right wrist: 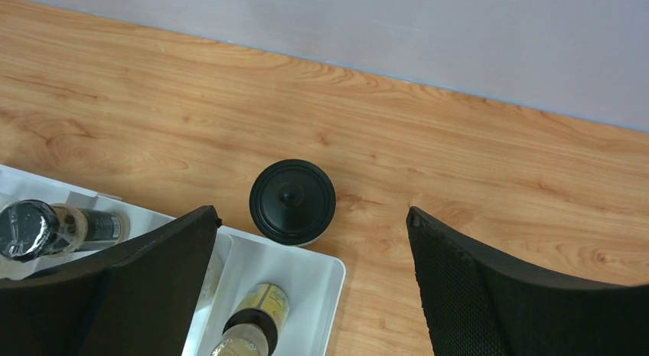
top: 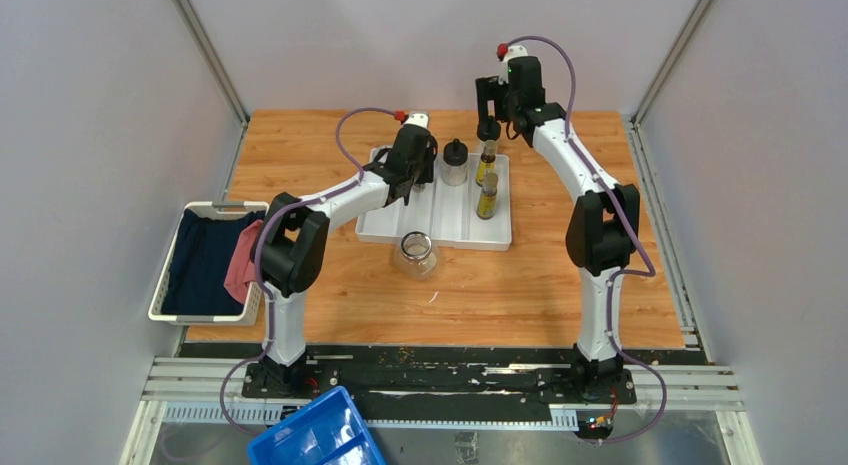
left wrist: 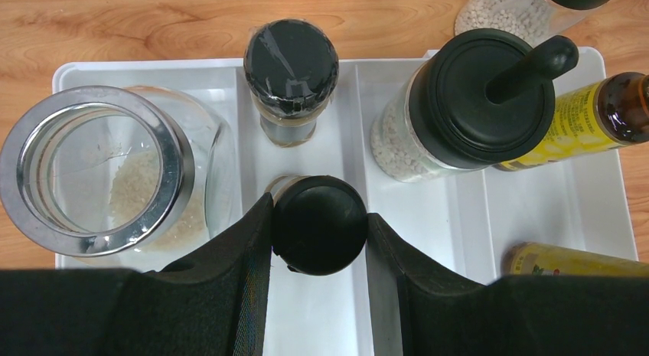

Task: Organize the condiment bottles
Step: Place the bottle in the storage box.

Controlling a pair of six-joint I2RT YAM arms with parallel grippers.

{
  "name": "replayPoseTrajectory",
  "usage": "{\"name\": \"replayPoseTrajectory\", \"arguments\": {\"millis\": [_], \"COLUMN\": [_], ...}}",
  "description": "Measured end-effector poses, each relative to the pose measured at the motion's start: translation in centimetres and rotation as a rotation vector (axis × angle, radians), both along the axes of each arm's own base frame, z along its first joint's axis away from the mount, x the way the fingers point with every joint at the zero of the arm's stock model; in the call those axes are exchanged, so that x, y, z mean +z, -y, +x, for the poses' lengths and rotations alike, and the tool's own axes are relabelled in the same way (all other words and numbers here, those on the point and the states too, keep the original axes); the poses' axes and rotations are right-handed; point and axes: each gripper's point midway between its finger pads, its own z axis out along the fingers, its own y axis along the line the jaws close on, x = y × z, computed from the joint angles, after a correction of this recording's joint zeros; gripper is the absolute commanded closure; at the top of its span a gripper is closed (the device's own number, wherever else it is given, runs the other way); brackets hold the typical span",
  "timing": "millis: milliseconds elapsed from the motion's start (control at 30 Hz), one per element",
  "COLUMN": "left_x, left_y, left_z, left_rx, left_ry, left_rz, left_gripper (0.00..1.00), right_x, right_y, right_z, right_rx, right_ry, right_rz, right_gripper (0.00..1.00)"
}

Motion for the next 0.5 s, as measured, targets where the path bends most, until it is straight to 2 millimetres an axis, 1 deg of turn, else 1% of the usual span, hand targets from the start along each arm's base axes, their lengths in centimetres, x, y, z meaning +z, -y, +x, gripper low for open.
{"name": "replayPoseTrajectory", "arguments": {"millis": [100,133,233,400,500], "left_x": [0.0,0.0,0.0,0.0,0.0], "left_y": [0.0,0.0,0.0,0.0,0.0], "left_z": [0.0,0.0,0.0,0.0,0.0], "left_rx": [0.001,0.002,0.004,0.009,0.011], "left_ry": [-0.001,-0.001,-0.002,-0.004,-0.006], "left_rz": [-0.001,-0.003,-0.007,-0.014,-0.016], "left_gripper": [0.49,0.47,0.38,0.32,0.32], "right_x": [-1.1,-1.2,-1.7,-1.6,-1.7], "right_y": [-0.1,-0.1,-0.4,-0.7,-0.8], "right_z": [0.0,0.1,0.1,0.1,0.0], "right_rx": [-0.002,-0.001,0.006,0.013,0.022], "right_ry": [-0.048,-0.056,-0.084,-0.107,-0.117], "right_rz": [-0.003,-0.003,0.005,0.01,0.013], "right_gripper": [0.03,0.02,0.02,0.02,0.02]}}
